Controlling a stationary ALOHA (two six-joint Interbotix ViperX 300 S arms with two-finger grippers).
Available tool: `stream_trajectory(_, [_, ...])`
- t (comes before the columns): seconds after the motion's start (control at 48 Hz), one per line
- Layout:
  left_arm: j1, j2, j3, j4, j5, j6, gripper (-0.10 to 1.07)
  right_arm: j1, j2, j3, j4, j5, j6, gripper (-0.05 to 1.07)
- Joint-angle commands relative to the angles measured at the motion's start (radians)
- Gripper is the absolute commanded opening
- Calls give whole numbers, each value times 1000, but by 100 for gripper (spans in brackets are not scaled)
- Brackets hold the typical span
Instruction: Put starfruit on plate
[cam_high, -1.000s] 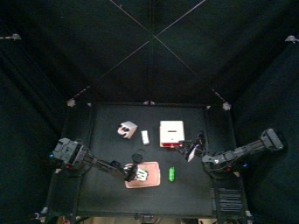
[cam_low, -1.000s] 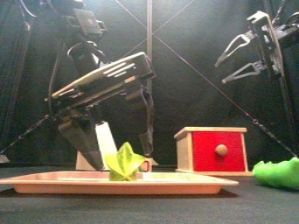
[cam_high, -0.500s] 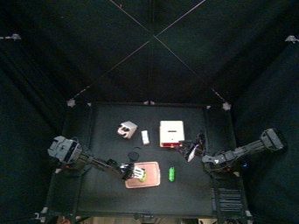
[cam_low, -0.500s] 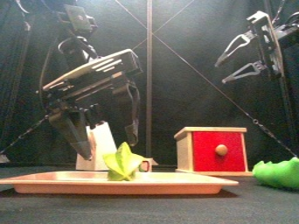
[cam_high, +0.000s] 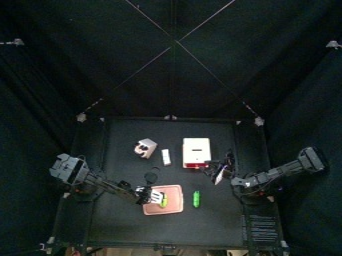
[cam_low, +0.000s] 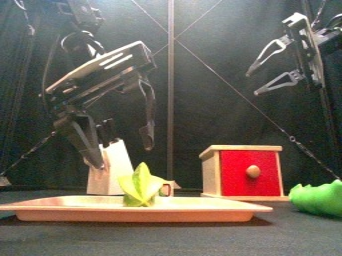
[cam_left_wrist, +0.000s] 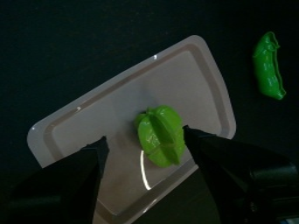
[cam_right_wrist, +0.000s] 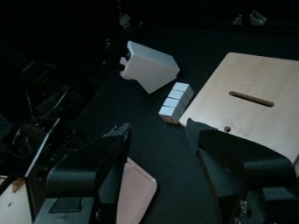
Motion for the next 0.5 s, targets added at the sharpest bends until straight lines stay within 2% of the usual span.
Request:
stream_trajectory(0.0, [2,-21,-12,8,-9,-20,102,-3,-2,-9,-3,3,-3,87])
stream_trajectory(0.479, [-3,-18,-12,9,-15,-17,102,5,0,-8,0,3,0,87])
